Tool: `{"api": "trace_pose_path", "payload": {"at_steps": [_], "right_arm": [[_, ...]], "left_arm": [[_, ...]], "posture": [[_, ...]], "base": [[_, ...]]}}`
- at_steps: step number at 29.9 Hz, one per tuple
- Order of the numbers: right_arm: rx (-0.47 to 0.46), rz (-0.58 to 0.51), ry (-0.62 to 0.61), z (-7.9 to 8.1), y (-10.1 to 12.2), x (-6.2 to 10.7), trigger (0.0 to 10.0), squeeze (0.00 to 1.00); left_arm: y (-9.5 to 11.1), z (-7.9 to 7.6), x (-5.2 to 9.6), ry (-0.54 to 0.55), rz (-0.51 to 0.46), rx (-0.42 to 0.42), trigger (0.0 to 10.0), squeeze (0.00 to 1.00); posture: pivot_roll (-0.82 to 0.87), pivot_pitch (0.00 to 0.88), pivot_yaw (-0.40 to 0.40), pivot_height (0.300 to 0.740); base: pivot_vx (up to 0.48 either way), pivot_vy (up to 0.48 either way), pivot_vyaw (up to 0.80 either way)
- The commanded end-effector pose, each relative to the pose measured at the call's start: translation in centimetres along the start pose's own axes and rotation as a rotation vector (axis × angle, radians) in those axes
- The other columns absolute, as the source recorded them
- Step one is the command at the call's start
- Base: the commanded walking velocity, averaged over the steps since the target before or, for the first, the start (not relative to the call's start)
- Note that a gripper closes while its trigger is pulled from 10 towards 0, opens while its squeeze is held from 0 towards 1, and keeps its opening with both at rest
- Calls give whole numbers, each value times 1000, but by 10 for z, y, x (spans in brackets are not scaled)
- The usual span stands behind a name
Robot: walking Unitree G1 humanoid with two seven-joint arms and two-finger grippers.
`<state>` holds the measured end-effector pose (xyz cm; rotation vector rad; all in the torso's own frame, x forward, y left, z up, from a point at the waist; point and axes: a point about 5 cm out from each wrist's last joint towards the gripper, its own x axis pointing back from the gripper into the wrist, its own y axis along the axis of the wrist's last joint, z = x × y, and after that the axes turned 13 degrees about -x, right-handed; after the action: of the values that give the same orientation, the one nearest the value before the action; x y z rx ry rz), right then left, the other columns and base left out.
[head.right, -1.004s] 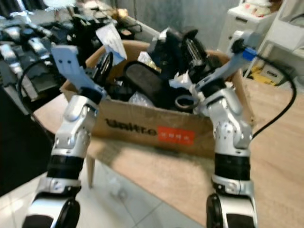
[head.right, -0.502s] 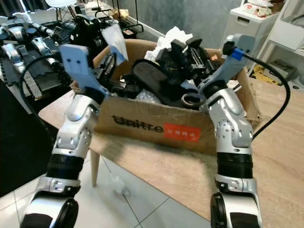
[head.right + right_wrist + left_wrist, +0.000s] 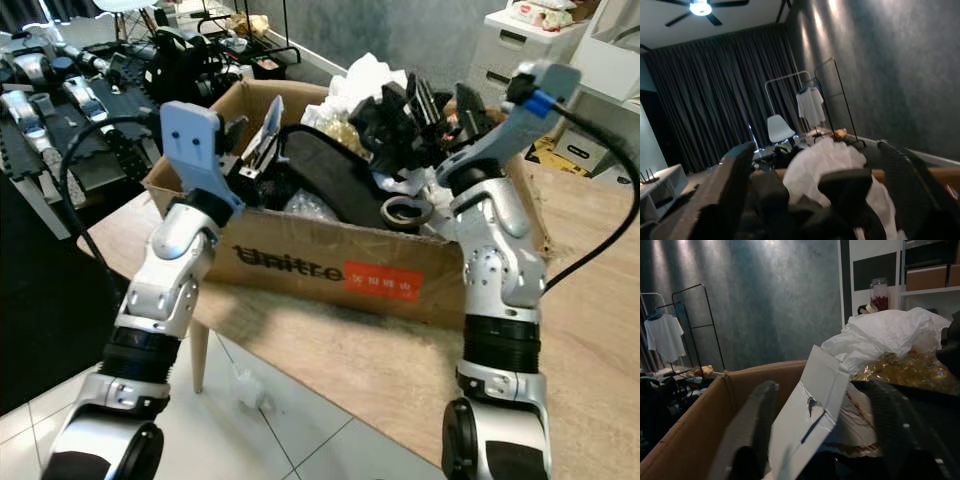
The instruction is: Picking trash to rubbish bin
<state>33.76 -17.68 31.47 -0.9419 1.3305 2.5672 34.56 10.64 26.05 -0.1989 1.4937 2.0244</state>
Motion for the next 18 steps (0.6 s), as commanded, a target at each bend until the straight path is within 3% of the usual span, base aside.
{"api": "trace_pose_path", "payload": {"at_steps": [1,3,4,5,7,8,9,10,12,13,14,15,18], "right_arm": [[21,-34,22,4,12,-2,10000,1000],[26,-41,24,4,14,-2,10000,1000],[18,-54,31,5,18,-2,10000,1000],[-14,-76,52,7,22,-2,10000,1000],[-70,-110,90,11,29,-2,10000,1000],[-109,-125,117,13,32,-1,10000,698],[-132,-133,134,15,33,-1,10000,698],[-159,-139,163,18,34,0,10000,153],[-181,-140,189,21,34,1,10000,153],[-193,-138,213,23,34,2,10000,0],[-200,-137,227,25,34,2,10000,0],[-217,-125,264,28,33,4,10000,0],[-231,-101,300,32,29,5,10000,0]], "left_arm": [[-1,4,1,3,14,-27,10000,1000],[0,4,0,9,13,-26,10000,1000],[0,5,0,14,11,-25,10000,855],[1,7,0,23,7,-24,10000,0],[2,9,-1,39,1,-8,10000,0],[4,11,-2,48,-8,29,10000,0],[5,12,-2,54,-15,55,10000,0],[6,13,-2,58,-25,82,10000,0],[8,14,-2,61,-33,102,10000,0],[9,15,-2,60,-46,128,10000,0],[11,15,-2,59,-55,145,10000,0],[17,14,-2,45,-95,226,10000,0],[24,13,-1,17,-138,309,10000,0]], "posture": [[-8,80,18,740],[-8,80,18,740],[-11,78,18,740],[-11,75,17,740],[-10,73,17,740],[-10,73,17,740],[-10,73,17,740],[-10,73,17,740],[-8,69,16,740],[-8,69,16,740],[-8,69,16,740],[-5,69,17,740],[-5,69,17,740]], "base": [[0,0,0],[0,0,0],[0,0,0],[0,0,0],[0,0,0],[0,0,0],[0,0,0],[0,0,0],[0,0,0],[0,0,0],[0,0,0],[0,0,0],[0,0,0]]}}
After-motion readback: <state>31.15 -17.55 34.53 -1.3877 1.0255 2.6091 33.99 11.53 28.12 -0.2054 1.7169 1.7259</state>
